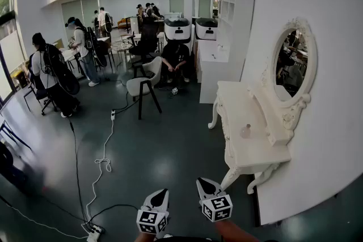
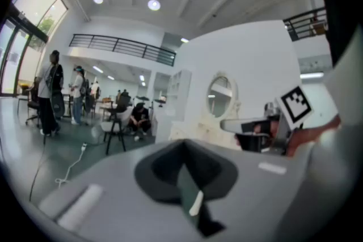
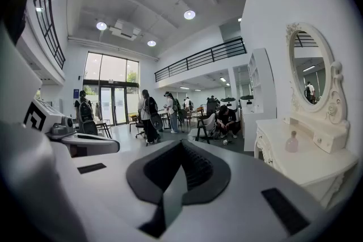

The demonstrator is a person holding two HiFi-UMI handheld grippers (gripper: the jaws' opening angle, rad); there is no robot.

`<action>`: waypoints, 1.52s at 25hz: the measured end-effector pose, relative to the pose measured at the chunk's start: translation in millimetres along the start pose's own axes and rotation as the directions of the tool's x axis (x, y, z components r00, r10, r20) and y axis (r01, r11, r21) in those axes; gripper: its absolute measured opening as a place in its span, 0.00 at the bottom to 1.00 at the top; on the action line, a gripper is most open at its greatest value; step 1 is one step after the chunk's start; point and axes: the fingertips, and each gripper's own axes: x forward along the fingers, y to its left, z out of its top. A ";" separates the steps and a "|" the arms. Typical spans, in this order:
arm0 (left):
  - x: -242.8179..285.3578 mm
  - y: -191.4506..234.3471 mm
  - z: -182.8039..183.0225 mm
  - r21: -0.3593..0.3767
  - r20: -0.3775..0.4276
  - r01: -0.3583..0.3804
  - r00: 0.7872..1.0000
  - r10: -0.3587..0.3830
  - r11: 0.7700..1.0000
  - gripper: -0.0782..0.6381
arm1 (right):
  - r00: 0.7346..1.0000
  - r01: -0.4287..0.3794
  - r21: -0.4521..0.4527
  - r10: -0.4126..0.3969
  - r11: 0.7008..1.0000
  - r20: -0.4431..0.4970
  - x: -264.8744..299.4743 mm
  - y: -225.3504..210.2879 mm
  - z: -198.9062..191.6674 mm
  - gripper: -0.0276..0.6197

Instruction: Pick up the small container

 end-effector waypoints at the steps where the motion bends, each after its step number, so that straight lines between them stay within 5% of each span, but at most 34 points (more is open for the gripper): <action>1: -1.7 2.3 1.1 0.000 0.004 -0.007 1.000 0.007 1.000 0.12 | 1.000 0.002 -0.003 -0.002 1.000 0.002 0.2 2.7 0.7 0.05; 26: -30.0 81.1 -11.4 -0.032 -0.012 -0.076 0.997 0.076 0.997 0.12 | 0.998 0.065 0.020 -0.065 0.998 0.014 11.6 51.4 -9.6 0.05; 38: 33.1 72.2 -8.7 -0.033 -0.047 -0.062 0.997 0.060 0.998 0.12 | 1.000 0.029 0.015 -0.029 0.999 0.000 53.1 1.7 1.1 0.05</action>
